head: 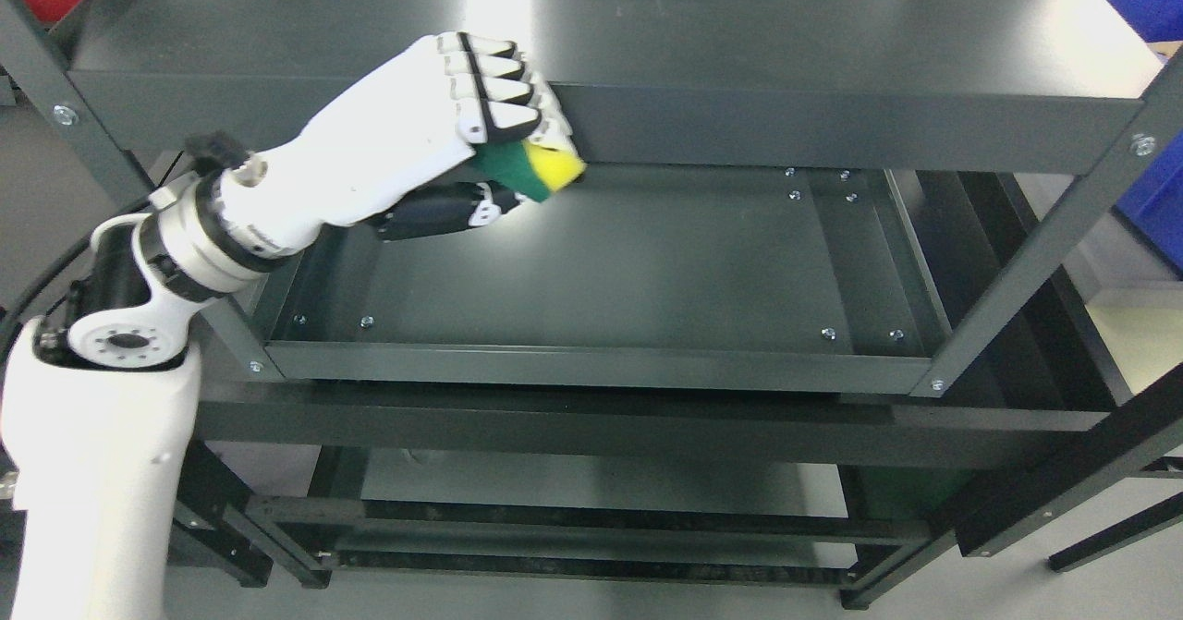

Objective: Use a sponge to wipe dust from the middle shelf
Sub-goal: 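Sweep the sponge across the shelf toward the near corner post, then sweep the sponge back across the shelf toward the far post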

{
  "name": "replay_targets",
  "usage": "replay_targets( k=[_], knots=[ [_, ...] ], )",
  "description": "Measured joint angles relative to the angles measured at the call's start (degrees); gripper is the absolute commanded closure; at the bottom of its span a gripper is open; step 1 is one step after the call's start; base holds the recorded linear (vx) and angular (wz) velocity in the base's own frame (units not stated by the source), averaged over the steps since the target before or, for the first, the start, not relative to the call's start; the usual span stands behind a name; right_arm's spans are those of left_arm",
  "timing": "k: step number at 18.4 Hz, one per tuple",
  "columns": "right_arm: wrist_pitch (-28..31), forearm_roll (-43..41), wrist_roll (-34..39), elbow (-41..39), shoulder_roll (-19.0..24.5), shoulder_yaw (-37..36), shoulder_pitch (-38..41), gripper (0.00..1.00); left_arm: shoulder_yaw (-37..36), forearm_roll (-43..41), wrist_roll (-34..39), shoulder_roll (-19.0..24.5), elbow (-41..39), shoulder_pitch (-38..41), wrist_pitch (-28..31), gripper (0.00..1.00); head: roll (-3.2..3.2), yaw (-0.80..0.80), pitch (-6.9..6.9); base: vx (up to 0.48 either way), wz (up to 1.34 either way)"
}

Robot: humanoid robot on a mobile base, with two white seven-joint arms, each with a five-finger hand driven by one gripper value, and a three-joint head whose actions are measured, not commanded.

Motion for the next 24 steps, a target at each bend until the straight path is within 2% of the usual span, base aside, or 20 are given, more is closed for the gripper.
replay_targets(
  k=[5,13,19,24],
  knots=[
    [0.00,0.00,0.00,0.00,0.00,0.00,0.00,0.00,8.37,8.37,-0.02,9.15,0.40,8.29,0.01,0.94,0.00,0.00,0.00,0.000,0.00],
    [0.00,0.00,0.01,0.00,0.00,0.00,0.00,0.00,16.45,14.23,0.12,17.62,1.62,14.01,0.10,0.95,0.00,0.00,0.00,0.000,0.00],
    [0.00,0.00,0.00,0.00,0.00,0.00,0.01,0.00,13.19,14.40,0.44,19.22,0.96,9.55,0.09,0.95,0.00,0.00,0.00,0.000,0.00],
    [0.00,0.00,0.01,0.00,0.00,0.00,0.00,0.00,3.54,12.20,0.06,15.28,0.55,3.41,-0.05,0.95,0.00,0.00,0.00,0.000,0.00]
  ],
)
